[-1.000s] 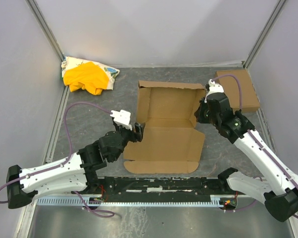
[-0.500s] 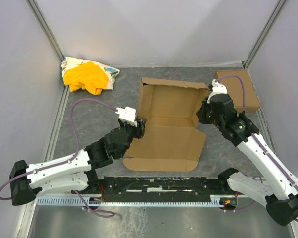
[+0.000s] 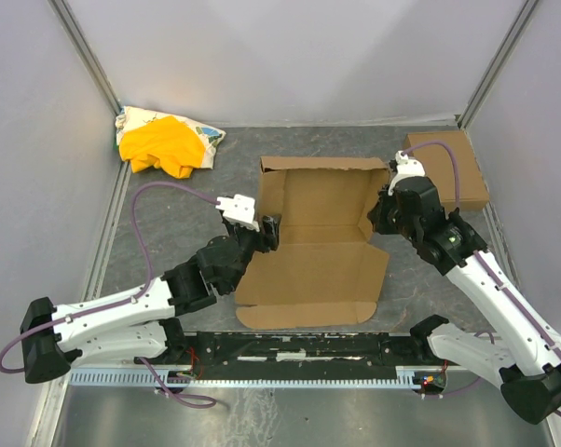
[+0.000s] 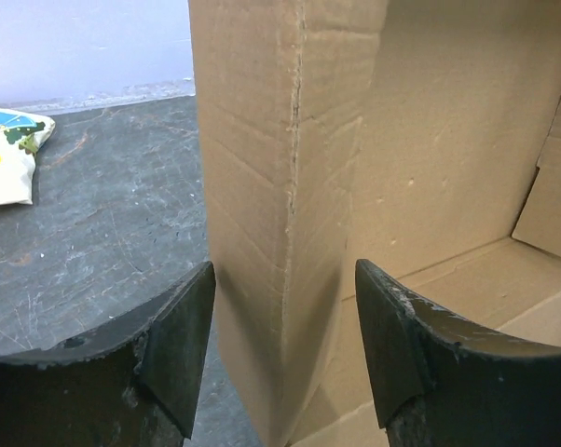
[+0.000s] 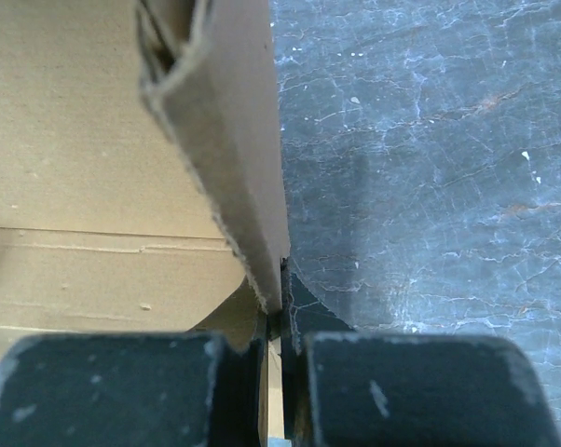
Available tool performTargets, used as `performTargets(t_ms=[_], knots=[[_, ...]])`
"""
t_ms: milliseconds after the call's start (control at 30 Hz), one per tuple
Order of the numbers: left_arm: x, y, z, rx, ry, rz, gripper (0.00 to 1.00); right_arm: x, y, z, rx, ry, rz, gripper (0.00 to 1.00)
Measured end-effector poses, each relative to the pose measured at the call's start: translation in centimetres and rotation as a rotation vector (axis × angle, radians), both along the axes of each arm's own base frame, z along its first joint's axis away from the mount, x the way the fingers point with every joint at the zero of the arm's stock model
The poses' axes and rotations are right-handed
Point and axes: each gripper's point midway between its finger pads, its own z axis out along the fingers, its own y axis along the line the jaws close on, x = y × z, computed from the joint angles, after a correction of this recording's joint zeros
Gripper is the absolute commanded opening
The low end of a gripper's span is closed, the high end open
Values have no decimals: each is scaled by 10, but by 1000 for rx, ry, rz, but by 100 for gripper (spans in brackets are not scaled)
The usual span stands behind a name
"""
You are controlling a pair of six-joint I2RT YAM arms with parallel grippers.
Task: Fold the paper box
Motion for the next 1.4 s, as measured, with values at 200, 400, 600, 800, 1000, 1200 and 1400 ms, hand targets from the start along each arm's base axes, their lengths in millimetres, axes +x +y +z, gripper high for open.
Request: performTargets(t_ms=[200, 400, 600, 800, 1000, 1200, 1400], knots=[[1, 0, 3, -6, -7, 6, 50, -1, 1, 0, 1, 2, 9, 2], [7, 8, -5, 41, -3, 61, 5, -2, -3, -3, -14, 13, -1, 2], [18, 10, -17, 103, 18, 135, 3, -6, -2, -7, -18, 33, 6, 2], [30, 1, -19, 178, 40, 195, 3, -6, -7, -8, -35, 36, -14, 2], [35, -3, -20, 287, 37, 268, 3, -3, -7, -16, -52, 60, -21, 2], [35, -10, -22, 449, 7, 339, 3, 4, -9, -23, -81, 91, -47, 2], [32, -8, -22, 489, -4, 347, 3, 6, -8, -26, -86, 108, -53, 2]])
